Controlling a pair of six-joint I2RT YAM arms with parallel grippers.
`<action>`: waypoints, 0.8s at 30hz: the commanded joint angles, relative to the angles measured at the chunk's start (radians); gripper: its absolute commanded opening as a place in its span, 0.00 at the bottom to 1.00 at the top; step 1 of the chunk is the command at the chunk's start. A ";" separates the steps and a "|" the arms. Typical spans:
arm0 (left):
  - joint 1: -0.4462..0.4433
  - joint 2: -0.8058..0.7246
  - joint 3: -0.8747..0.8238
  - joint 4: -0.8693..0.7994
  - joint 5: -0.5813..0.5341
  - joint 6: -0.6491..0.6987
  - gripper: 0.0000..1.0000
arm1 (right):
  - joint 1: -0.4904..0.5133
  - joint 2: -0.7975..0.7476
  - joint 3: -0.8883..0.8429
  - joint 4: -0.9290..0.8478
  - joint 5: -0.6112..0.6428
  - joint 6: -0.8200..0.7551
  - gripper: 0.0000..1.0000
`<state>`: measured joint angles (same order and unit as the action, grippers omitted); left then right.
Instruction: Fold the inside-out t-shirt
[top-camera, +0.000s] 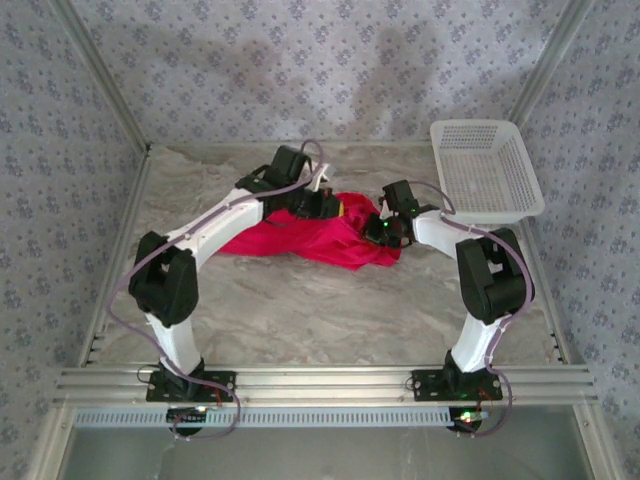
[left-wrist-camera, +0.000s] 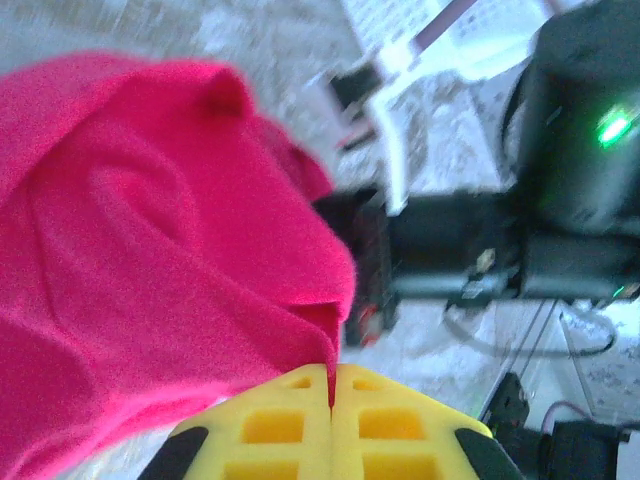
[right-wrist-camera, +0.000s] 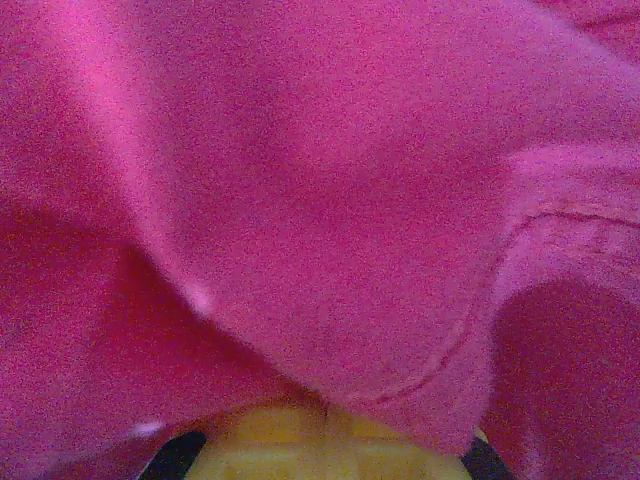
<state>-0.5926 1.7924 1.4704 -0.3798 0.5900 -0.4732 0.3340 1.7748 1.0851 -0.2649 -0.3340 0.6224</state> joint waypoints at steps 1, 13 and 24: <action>0.026 -0.100 -0.176 0.144 0.044 -0.020 0.00 | -0.019 -0.013 0.019 -0.072 -0.013 0.016 0.00; 0.039 -0.061 -0.352 0.295 0.033 -0.094 0.00 | 0.076 -0.089 0.138 -0.229 0.047 -0.060 0.45; 0.042 -0.057 -0.309 0.260 0.022 -0.077 0.00 | 0.165 -0.030 0.186 -0.172 -0.031 0.030 0.58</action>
<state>-0.5560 1.7241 1.1252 -0.1291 0.5983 -0.5591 0.4808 1.7123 1.2346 -0.4442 -0.3305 0.6086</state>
